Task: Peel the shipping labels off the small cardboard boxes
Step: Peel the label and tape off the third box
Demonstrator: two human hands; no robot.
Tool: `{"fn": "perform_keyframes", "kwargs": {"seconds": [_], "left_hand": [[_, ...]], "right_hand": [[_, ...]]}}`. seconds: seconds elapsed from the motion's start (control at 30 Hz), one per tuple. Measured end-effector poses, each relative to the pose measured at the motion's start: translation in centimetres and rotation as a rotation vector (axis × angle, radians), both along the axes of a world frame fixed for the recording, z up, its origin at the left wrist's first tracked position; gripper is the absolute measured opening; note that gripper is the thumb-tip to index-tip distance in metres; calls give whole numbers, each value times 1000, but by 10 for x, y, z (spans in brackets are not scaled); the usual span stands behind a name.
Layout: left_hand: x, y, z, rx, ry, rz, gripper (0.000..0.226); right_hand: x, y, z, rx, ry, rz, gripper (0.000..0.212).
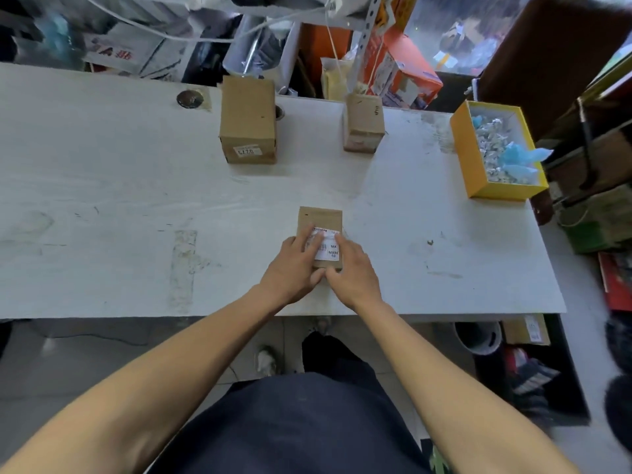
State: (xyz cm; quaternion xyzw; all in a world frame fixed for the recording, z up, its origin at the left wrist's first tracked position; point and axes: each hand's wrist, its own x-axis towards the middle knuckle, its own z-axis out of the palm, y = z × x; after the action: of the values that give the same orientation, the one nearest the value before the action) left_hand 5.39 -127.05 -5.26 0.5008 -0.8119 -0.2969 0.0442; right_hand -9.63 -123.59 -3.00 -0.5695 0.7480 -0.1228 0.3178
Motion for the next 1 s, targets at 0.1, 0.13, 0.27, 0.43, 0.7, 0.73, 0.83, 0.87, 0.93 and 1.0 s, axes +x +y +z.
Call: {"fn": "perform_keyframes", "kwargs": {"seconds": [0.1,0.13,0.27,0.43,0.7,0.73,0.83,0.87,0.93,1.0], "left_hand": [[2,-5,1,-50,52,-16,61],[1,-7,-1,-72,70,-25,55],[2,-16,-3,-43,145,2,57],[4,-11,-13,-5,224,67,77],[-6,-5,-29,-17,256,116,76],[-5,-5,-30,-9,256,117,76],[-6,-6,-33,-8,264,107,76],[-5,-8,-34,-9,262,98,76],[-6,-13,-34,-5,247,80,78],[-7,-17,-32,2,224,70,81]], "right_hand": [[-1,-14,9,-79,-35,-59,38],[-3,-19,9,-103,-22,-83,31],[-8,-29,10,-125,30,-83,30],[-12,-34,9,-168,78,-66,27],[-5,-51,11,-187,180,-71,20],[-4,-51,11,-179,187,-81,20],[-1,-50,9,-180,206,-102,21],[0,-51,9,-182,216,-104,22],[1,-53,8,-183,238,-100,23],[1,-56,7,-180,250,-99,23]]}}
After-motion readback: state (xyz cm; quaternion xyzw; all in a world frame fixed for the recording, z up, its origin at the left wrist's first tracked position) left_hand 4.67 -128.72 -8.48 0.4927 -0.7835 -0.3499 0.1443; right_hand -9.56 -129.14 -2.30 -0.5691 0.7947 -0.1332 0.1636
